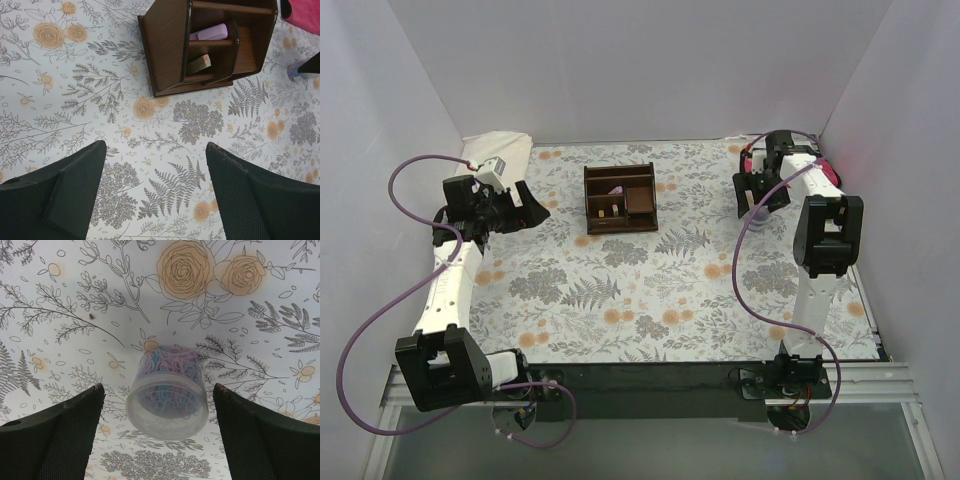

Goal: Sort the stationery into containers
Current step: Pick up the stationery from the center of the board.

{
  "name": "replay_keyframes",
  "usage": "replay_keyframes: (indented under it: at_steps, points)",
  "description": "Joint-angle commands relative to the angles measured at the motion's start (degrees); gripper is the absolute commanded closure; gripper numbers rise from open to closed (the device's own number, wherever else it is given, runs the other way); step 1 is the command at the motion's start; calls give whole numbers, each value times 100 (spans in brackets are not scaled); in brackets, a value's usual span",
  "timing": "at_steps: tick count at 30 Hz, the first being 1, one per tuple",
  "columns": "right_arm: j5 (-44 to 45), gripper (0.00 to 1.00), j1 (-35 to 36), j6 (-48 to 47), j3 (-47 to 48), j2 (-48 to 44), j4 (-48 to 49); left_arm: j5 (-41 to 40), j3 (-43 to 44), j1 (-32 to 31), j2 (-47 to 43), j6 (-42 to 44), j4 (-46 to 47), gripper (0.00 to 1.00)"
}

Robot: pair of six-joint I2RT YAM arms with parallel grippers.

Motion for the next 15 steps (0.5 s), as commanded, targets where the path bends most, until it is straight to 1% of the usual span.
replay_keyframes:
  at_steps: [1, 3, 5, 6, 8, 14, 15]
  points:
    - [75, 10, -75, 33, 51, 53, 48, -39, 133, -14, -12, -12, 46, 21]
    - [110, 13, -75, 59, 24, 35, 48, -48, 142, -14, -12, -4, 38, 21]
    - [145, 14, -66, 77, -63, -9, 48, -74, 150, -14, -21, 23, 38, 21]
    - [163, 17, -66, 68, -107, -35, 57, -74, 150, -22, -21, 23, 29, 21]
    - [215, 19, -66, 85, -178, -79, 66, -75, 133, -14, -39, 23, 37, 21]
    - [242, 43, -66, 59, -196, -132, 57, -83, 71, -5, -91, 14, 55, 21]
    - [233, 54, -66, 7, -178, -149, 57, -83, 71, -13, -118, 14, 46, 21]
